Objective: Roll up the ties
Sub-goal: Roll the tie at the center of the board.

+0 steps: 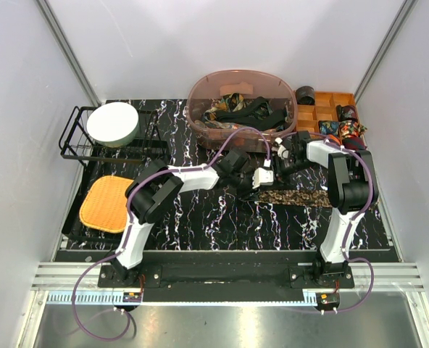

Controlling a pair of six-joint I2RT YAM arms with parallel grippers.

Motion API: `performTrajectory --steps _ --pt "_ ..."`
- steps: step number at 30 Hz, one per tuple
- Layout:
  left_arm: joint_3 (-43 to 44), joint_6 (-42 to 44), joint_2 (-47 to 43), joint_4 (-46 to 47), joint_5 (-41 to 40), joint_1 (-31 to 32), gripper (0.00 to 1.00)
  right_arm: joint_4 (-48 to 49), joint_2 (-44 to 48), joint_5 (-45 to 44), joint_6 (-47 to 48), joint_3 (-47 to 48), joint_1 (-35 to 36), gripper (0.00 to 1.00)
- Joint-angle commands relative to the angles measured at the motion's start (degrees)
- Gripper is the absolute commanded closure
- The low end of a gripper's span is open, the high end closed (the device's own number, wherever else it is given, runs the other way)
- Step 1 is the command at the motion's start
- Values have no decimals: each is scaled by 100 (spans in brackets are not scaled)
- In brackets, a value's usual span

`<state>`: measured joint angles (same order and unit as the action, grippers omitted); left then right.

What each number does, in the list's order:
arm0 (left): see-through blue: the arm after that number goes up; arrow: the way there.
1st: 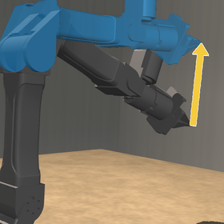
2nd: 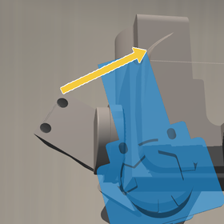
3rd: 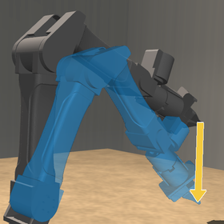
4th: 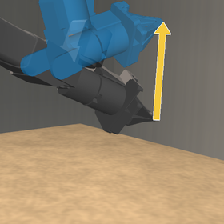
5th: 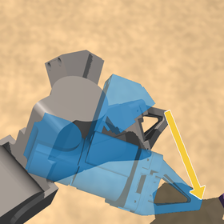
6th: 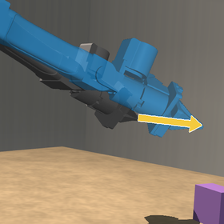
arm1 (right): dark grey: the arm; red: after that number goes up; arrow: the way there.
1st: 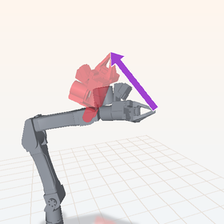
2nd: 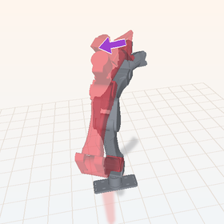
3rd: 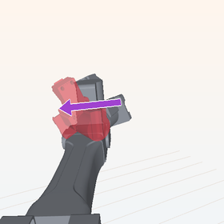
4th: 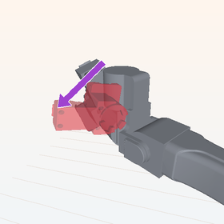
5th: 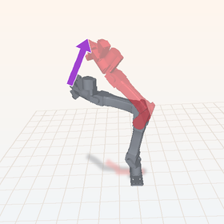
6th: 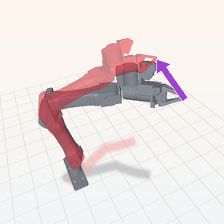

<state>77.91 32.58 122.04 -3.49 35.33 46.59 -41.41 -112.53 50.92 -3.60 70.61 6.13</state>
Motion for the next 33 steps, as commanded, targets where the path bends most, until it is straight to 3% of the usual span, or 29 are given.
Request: performTrajectory --steps 1,11,12,14,15,16,26,33 --pt "-338 346 602 -1717 -1037 -36 88 739 82 419 -256 -126 177 55" --pt "-329 337 646 -1787 -1002 -18 89 1336 187 454 -457 -513 459 59" --pt "-320 346 654 -1787 -993 -9 89 1363 188 454 -501 -539 459 63" --pt "-320 328 663 -1796 -993 -18 89 1372 162 349 -519 -566 459 81" --pt "-312 328 663 -1805 -984 -18 89 1364 161 271 -511 -574 450 98" --pt "-320 328 663 -1796 -993 -18 88 1346 161 44 -519 -601 450 100" --pt "-540 223 619 -1314 -493 -176 50 380 -190 -1487 -335 -425 310 100" --pt "-733 -207 611 -514 -123 -212 38 54 -410 -2120 -195 -241 310 100"
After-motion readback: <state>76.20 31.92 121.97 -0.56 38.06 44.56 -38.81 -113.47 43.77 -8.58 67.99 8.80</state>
